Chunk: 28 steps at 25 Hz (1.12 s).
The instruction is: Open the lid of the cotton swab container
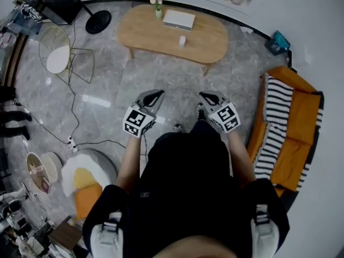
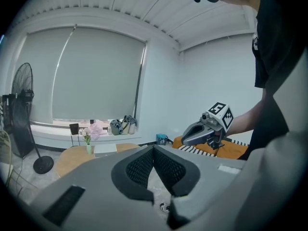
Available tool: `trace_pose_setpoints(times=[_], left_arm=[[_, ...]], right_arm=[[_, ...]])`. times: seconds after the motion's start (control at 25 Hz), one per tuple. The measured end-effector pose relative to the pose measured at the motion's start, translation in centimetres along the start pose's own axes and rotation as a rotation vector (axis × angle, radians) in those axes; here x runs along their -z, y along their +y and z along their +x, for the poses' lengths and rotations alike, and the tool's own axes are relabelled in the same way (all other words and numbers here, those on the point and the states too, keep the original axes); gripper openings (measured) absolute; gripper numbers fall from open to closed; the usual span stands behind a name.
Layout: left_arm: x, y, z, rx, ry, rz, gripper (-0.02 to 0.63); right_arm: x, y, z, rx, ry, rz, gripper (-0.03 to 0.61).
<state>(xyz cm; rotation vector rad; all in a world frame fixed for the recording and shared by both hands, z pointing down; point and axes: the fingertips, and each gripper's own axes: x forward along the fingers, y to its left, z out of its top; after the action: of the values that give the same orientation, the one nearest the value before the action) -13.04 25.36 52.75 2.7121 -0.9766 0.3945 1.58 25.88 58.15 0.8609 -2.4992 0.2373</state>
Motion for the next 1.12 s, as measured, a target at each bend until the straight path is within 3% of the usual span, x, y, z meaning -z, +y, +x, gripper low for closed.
trace_pose_setpoints(times=[0.68, 1.12], left_arm=[[-3.5, -0.1, 6.9, -0.076, 0.022, 0.010, 0.000], [-6.2, -0.8, 11.3, -0.187, 0.030, -0.001, 0.000]], right_arm=[[0.7, -8.1, -0.8, -0.077, 0.037, -0.014, -0.003], [0.5, -14.3, -0.9, -0.177, 0.021, -0.054, -0.003]])
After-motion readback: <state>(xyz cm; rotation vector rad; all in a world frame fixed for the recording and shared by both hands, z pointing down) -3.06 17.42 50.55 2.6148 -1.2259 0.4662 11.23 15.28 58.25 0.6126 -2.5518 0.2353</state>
